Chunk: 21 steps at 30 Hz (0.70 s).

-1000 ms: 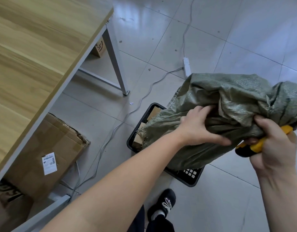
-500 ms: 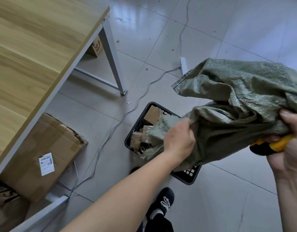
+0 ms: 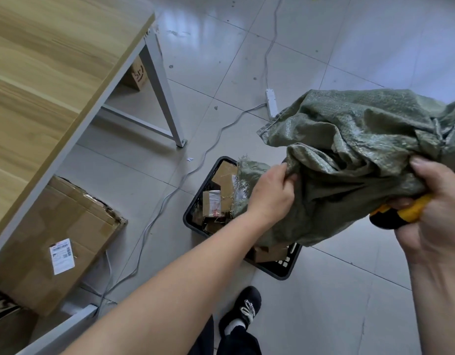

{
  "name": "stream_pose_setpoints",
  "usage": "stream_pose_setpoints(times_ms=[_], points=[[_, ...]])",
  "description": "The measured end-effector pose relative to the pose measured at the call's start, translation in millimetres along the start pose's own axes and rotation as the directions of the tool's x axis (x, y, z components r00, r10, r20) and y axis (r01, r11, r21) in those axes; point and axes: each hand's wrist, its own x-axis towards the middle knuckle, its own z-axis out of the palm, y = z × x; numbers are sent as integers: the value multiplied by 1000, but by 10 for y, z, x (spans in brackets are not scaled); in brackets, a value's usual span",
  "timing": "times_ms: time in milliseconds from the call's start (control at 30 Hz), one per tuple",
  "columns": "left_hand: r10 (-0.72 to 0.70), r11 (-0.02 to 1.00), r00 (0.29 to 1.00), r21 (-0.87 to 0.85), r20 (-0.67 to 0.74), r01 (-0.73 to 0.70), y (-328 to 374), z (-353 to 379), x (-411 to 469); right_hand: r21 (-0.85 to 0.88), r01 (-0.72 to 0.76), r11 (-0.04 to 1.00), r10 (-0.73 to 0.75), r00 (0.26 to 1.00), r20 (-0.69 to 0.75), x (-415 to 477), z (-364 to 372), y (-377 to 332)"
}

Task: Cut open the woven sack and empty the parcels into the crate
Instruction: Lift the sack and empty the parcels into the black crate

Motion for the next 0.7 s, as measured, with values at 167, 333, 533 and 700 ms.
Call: stream_pose_setpoints(times_ms=[167, 333, 533, 700], points=[[38, 998, 935, 35, 354, -54, -96, -37, 114, 58, 65, 996, -64, 998, -10, -96, 280, -131], [40, 998, 971, 46, 237, -52, 125, -43, 60, 105, 23, 994, -33, 995, 92, -113, 655, -170], [-50, 978, 998, 203, 26, 44, 227, -210, 168, 52, 14, 999, -22, 990, 140, -101, 716, -224], [-60, 972, 998, 227, 19, 54, 372, -303, 122, 7, 4, 1000, -5, 987, 158, -116, 679, -340]])
